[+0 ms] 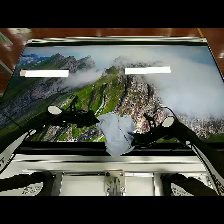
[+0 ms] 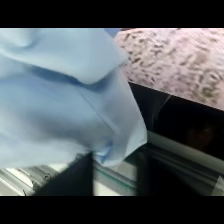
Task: Fold the shirts.
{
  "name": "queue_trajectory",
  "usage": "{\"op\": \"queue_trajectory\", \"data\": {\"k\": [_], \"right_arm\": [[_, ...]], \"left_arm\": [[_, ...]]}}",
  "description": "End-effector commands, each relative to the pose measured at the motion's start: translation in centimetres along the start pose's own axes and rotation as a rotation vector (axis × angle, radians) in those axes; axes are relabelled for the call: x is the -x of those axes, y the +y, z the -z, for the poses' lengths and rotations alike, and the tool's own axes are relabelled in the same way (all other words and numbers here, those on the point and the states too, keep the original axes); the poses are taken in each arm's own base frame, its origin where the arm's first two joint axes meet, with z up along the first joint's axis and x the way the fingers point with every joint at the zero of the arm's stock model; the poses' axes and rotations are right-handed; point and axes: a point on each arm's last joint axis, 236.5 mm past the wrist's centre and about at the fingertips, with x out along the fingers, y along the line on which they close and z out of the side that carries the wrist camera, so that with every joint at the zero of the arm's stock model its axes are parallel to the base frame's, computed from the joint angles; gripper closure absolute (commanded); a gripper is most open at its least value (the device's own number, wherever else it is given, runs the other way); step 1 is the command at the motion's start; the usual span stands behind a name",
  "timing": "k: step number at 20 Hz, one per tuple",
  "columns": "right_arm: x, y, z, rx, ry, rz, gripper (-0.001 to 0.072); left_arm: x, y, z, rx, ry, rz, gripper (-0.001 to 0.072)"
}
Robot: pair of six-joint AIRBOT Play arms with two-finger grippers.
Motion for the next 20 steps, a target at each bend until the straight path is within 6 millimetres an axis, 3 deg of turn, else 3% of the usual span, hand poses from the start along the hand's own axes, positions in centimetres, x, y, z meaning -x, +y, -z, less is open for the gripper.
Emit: {"op": "queue_trajectory", "data": {"k": [1,4,6,7,8,10,12,14,16,18,20], "right_arm": [[-1.1,0.5,-0.7,-0.001,-0.017,0.004,0.0650],[1.1,2.0,-2.4,0.141,-0.061,0.020,0.0652],[5.0,3.7,-3.9,0.342,-0.120,0.079,0.0653],[8.0,4.3,-4.7,0.429,-0.168,0.154,0.0653],[11.3,4.6,-5.5,0.490,-0.231,0.244,0.0653],[20.4,6.5,-6.7,0.620,-0.434,0.432,0.0653],[29.6,10.7,-6.3,0.716,-0.717,0.519,0.0653],[38.6,16.9,-3.6,0.800,-1.052,0.488,0.0653],[46.9,22.3,0.8,0.824,-1.377,0.389,0.0653],[51.8,25.0,4.7,0.831,-1.567,0.315,0.0653],[53.5,25.7,6.5,0.841,-1.613,0.311,0.0653]], "left_arm": [[0.3,-0.8,0.0,-0.024,0.007,0.017,0.0669],[1.4,-2.1,-0.7,-0.136,-0.019,0.011,0.0671],[3.9,-5.0,-1.8,-0.301,-0.052,-0.005,0.0671],[5.9,-6.7,-2.7,-0.390,-0.085,-0.032,0.0671],[8.6,-8.6,-4.0,-0.473,-0.141,-0.080,0.0672],[15.7,-13.5,-6.6,-0.601,-0.300,-0.151,0.0671],[24.2,-20.9,-7.2,-0.747,-0.500,-0.111,0.0671],[33.3,-29.2,-5.1,-0.878,-0.732,0.003,0.0671],[41.5,-35.2,-1.5,-0.985,-0.935,0.109,0.0670],[46.9,-38.2,2.0,-1.056,-1.060,0.169,0.0670],[49.3,-38.1,3.6,-1.090,-1.117,0.126,0.0670]]}}
